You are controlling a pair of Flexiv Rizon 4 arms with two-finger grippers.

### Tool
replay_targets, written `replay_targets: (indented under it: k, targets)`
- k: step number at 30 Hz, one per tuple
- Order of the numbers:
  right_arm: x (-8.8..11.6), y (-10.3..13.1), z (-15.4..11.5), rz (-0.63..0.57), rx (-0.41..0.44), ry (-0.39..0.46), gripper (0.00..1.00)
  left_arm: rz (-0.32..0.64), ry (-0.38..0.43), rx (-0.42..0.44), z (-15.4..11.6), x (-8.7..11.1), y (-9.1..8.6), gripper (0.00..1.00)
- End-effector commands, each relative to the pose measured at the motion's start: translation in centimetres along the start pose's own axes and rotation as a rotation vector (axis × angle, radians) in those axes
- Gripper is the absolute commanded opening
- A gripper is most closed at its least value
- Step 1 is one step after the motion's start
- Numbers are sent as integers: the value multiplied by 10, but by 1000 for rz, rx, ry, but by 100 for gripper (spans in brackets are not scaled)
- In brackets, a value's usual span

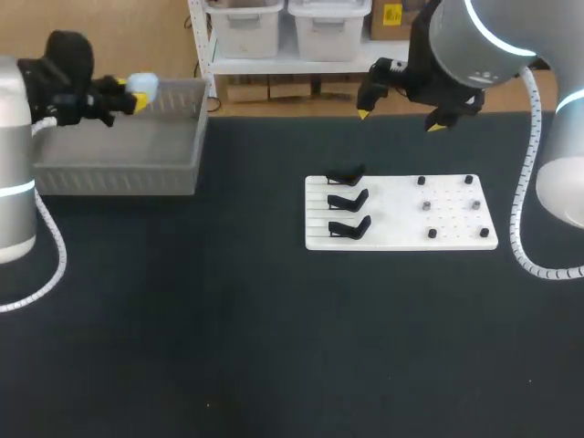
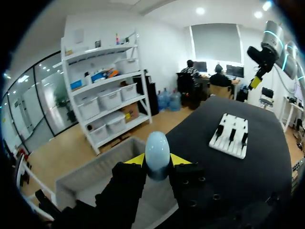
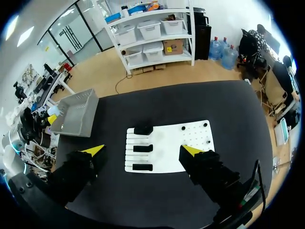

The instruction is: Pick up each earbud case from the left stands, insert the matching earbuds, close the lid, and place the case in the box.

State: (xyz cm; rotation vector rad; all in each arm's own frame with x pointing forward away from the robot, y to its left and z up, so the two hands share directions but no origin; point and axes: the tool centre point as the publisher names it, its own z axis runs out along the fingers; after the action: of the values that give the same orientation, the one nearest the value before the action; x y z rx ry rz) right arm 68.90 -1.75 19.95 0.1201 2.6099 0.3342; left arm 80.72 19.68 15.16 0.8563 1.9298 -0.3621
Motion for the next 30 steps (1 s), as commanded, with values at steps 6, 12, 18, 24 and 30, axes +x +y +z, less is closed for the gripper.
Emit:
replay_targets:
  k: [6,12,18,24,30]
  targets:
    - [2,-1,0,1,-1,-7,100,-7,-19,-27,10,16,30,0]
    - [2,-1,0,1,-1,-7,100,21,-12,0,9,16,31,100]
    - [2,-1,0,1,-1,-7,100,21,-12,0,9,16,31,100]
    - [2,-1,0,1,-1,-7,100,21,-12,0,9,16,31,100]
    - [2,-1,0,1,-1,-7,100,21,-12,0,9,16,31,100]
